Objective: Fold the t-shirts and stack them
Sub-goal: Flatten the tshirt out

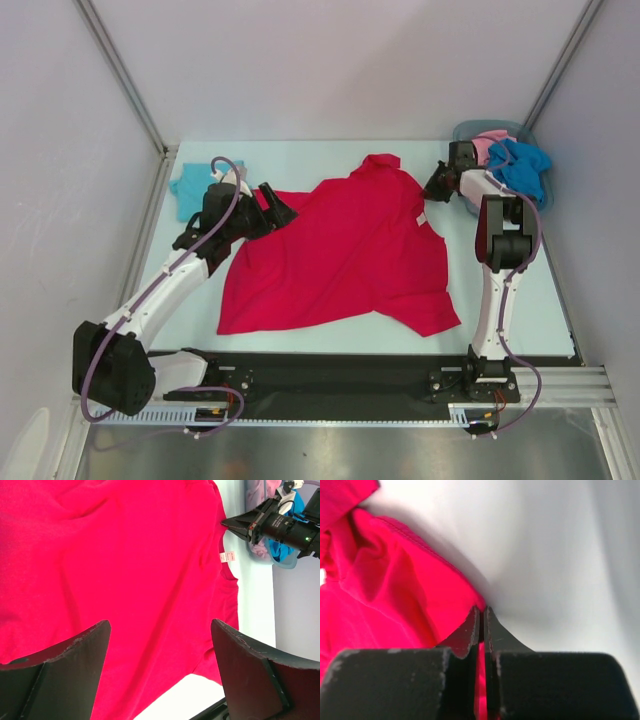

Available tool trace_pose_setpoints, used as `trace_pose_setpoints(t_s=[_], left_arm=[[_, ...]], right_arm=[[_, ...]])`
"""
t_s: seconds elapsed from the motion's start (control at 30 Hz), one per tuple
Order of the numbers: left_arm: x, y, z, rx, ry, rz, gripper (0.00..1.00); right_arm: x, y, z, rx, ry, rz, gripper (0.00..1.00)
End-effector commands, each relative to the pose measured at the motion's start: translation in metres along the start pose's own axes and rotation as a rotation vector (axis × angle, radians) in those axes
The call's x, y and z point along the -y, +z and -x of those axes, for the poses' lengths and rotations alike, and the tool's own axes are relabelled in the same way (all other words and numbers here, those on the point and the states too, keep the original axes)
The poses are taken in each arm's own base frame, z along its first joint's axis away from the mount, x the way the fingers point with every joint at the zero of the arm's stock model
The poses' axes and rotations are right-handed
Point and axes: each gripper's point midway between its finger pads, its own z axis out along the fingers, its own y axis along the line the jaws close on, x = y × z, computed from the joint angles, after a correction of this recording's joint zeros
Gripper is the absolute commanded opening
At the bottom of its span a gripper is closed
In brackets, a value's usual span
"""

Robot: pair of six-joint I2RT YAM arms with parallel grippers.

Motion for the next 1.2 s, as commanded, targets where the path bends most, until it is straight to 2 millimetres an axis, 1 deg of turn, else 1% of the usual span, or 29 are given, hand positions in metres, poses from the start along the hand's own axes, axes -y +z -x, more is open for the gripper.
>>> trace_pose_setpoints(t_s=[0.0, 0.07, 0.2, 0.23, 0.3, 0.37, 0.4, 0.43, 0.5, 0.6, 0.63, 0.67, 0.7, 0.8, 0.83, 0.87, 0.93, 0.97, 1.0, 1.07, 1.13, 1.17], left_arm=[[0.019, -0.011, 0.019, 0.049, 0.019, -0.052, 0.88], [0.019, -0.011, 0.018, 0.047, 0.021, -0.054, 0.88], [0.021, -0.013, 0.020, 0.051, 0.024, -0.059, 0.88], [0.021, -0.012, 0.020, 0.051, 0.022, -0.057, 0.88], [0.020, -0.012, 0.020, 0.050, 0.025, -0.056, 0.88], [0.021, -0.012, 0.019, 0.047, 0.023, -0.060, 0.88], [0.021, -0.012, 0.018, 0.043, 0.021, -0.060, 0.88], [0.022, -0.012, 0.019, 0.045, 0.020, -0.062, 0.88], [0.022, -0.011, 0.018, 0.042, 0.020, -0.064, 0.88], [0.023, -0.013, 0.019, 0.045, 0.021, -0.067, 0.88], [0.023, -0.013, 0.020, 0.045, 0.021, -0.067, 0.88], [0.024, -0.013, 0.020, 0.046, 0.020, -0.070, 0.88], [0.024, -0.013, 0.020, 0.044, 0.022, -0.070, 0.88], [0.025, -0.011, 0.020, 0.039, 0.016, -0.073, 0.88], [0.025, -0.010, 0.018, 0.034, 0.017, -0.073, 0.88], [0.025, -0.010, 0.018, 0.033, 0.016, -0.073, 0.88], [0.024, -0.011, 0.019, 0.038, 0.022, -0.068, 0.88], [0.022, -0.010, 0.018, 0.034, 0.025, -0.061, 0.88], [0.021, -0.010, 0.017, 0.033, 0.028, -0.055, 0.88], [0.013, -0.005, 0.014, 0.017, 0.035, -0.023, 0.88], [0.008, -0.001, 0.011, 0.001, 0.039, -0.002, 0.89], [0.002, 0.005, 0.009, -0.007, 0.039, 0.019, 0.90]], right_arm=[[-0.007, -0.037, 0.044, 0.144, -0.048, -0.089, 0.00], [-0.007, -0.040, 0.048, 0.158, -0.045, -0.100, 0.00], [-0.007, -0.052, 0.065, 0.204, -0.032, -0.125, 0.00], [-0.003, -0.060, 0.075, 0.239, -0.028, -0.155, 0.00], [0.003, -0.070, 0.087, 0.285, -0.023, -0.201, 0.00], [0.005, -0.085, 0.101, 0.332, -0.015, -0.229, 0.00], [0.010, -0.091, 0.108, 0.359, -0.011, -0.261, 0.00], [0.010, -0.097, 0.113, 0.374, -0.003, -0.272, 0.00], [0.021, -0.105, 0.120, 0.400, 0.025, -0.309, 0.00], [0.038, -0.116, 0.126, 0.427, 0.081, -0.359, 0.00], [0.043, -0.118, 0.124, 0.424, 0.094, -0.369, 0.00], [0.048, -0.117, 0.119, 0.415, 0.109, -0.377, 0.00], [0.052, -0.119, 0.119, 0.416, 0.120, -0.377, 0.00], [0.054, -0.110, 0.109, 0.382, 0.123, -0.366, 0.01], [0.054, -0.106, 0.105, 0.369, 0.129, -0.359, 0.04], [0.052, -0.102, 0.102, 0.353, 0.128, -0.345, 0.15], [0.045, -0.095, 0.096, 0.338, 0.118, -0.325, 0.27], [0.042, -0.094, 0.094, 0.331, 0.113, -0.317, 0.39], [0.037, -0.093, 0.094, 0.334, 0.102, -0.305, 0.44], [0.027, -0.093, 0.091, 0.334, 0.083, -0.293, 0.49], [0.014, -0.097, 0.092, 0.347, 0.072, -0.260, 0.50], [0.008, -0.101, 0.093, 0.353, 0.064, -0.239, 0.50]])
